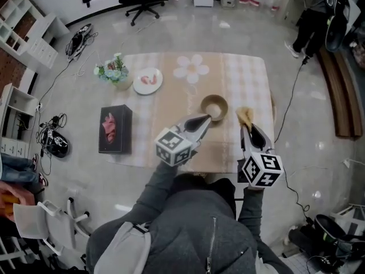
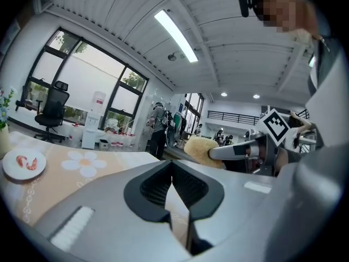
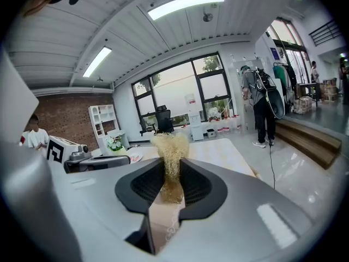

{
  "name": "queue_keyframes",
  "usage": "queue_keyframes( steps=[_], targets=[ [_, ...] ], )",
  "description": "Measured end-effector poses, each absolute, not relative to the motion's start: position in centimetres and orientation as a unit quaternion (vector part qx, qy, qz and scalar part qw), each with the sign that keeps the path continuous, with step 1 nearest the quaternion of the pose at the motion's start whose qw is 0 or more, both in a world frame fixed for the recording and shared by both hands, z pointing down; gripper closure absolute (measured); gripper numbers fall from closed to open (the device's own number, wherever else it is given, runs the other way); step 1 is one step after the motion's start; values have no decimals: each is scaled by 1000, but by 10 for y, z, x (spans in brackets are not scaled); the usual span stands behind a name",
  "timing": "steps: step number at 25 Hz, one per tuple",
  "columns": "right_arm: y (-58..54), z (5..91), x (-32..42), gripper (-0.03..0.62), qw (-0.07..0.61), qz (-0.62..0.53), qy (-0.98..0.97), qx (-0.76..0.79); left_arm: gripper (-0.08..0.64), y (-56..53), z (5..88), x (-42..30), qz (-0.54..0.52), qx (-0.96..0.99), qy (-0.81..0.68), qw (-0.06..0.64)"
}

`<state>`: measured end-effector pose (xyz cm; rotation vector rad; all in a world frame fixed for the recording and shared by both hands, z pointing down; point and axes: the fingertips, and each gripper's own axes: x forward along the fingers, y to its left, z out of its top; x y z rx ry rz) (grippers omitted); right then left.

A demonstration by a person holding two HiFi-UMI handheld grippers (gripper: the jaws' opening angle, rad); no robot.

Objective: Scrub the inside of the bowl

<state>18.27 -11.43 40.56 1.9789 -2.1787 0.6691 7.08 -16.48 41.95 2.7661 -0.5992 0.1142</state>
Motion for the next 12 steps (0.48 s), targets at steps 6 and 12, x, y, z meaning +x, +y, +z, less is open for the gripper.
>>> queue_keyframes(
  steps=[6,12],
  targets=[
    [-113,413,190,509,80,226,-707,665,363,-177,421,80,34,972,-189,137],
    [-116,418,196,509,91,232,-709,660,69,-177,413,95,12,984,-150,97]
  ],
)
